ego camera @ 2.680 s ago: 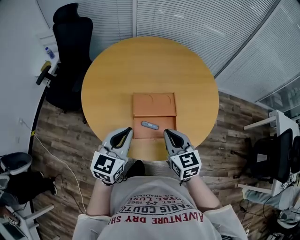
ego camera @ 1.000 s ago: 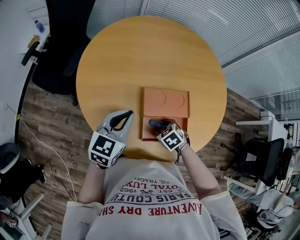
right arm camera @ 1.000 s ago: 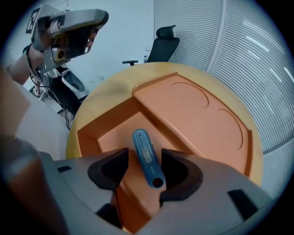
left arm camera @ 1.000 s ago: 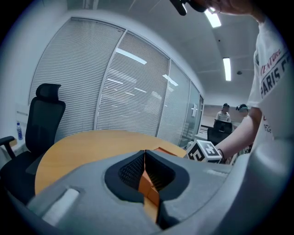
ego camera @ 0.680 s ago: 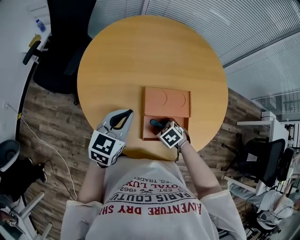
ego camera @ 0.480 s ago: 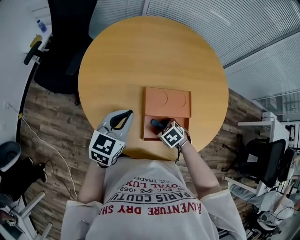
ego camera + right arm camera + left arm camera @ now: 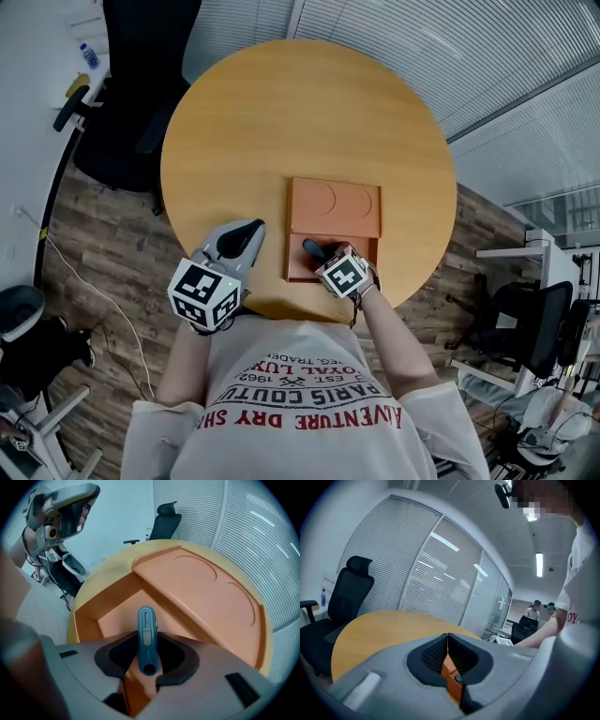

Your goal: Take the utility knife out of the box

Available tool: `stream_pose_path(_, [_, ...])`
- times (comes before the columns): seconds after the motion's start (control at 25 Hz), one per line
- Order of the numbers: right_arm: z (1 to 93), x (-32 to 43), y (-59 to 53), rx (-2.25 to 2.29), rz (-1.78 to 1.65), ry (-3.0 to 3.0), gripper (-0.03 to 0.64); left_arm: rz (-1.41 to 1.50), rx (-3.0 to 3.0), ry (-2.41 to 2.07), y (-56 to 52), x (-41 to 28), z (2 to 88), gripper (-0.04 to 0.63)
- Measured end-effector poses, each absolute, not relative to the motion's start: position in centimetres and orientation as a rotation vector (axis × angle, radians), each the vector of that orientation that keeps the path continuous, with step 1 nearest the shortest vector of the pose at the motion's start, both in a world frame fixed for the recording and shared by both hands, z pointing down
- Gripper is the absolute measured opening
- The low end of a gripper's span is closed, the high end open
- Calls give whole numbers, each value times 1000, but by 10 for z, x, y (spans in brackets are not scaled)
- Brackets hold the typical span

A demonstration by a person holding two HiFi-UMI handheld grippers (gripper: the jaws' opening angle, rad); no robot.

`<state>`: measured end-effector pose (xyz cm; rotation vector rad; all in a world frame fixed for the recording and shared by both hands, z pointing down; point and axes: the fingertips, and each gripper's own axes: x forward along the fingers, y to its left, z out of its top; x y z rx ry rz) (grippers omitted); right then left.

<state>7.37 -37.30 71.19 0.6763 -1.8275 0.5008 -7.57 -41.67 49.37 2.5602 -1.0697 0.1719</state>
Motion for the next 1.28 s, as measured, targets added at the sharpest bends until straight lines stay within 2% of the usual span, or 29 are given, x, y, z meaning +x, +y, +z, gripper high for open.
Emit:
stream_pose_path(0.24, [699,63,-365,681,545,-1893,137,209,2597,-1085,-415,-76,488,11])
stream_pose_path(0.68, [617,62,-381,797,446,-2066,135,227,2658,-1070,-411,-60,477,11])
stream_pose_path(1.28, [477,77,-423,1323,291,-2366,137,206,2714,-1115,-427,-57,451,11])
